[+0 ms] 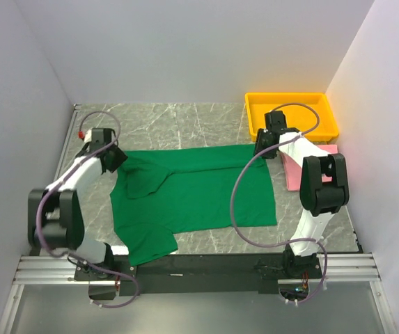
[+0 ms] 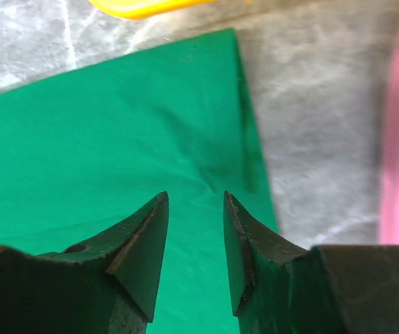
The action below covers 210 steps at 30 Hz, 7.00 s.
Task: Fold and stack the t-shirts
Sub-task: Fold the tshirt
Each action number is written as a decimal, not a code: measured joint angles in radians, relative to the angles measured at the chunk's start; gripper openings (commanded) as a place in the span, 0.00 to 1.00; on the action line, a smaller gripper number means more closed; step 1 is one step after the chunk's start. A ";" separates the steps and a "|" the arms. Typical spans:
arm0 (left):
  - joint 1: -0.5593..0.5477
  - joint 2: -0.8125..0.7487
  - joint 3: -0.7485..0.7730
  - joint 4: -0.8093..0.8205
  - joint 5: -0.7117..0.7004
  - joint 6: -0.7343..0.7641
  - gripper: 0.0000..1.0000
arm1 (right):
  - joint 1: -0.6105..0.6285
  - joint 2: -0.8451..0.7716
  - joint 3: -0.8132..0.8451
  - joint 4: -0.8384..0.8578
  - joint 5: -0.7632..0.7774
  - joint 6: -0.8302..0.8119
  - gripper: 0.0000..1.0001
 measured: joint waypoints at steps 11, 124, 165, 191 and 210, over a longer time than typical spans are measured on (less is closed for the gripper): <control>-0.006 0.277 0.122 0.015 -0.040 0.011 0.15 | -0.095 0.105 -0.007 0.072 -0.153 0.082 0.38; -0.257 -0.070 0.151 -0.219 -0.469 0.322 0.69 | 0.251 -0.323 -0.175 0.088 -0.175 0.111 0.60; -0.507 0.406 0.200 -0.249 -0.682 0.430 0.55 | 0.303 -0.713 -0.742 0.393 -0.291 0.146 0.59; -0.274 0.381 0.351 -0.245 -0.457 0.349 0.60 | 0.303 -0.715 -0.762 0.398 -0.290 0.146 0.57; -0.201 0.192 0.079 -0.095 -0.254 0.062 0.36 | 0.303 -0.715 -0.772 0.405 -0.293 0.146 0.57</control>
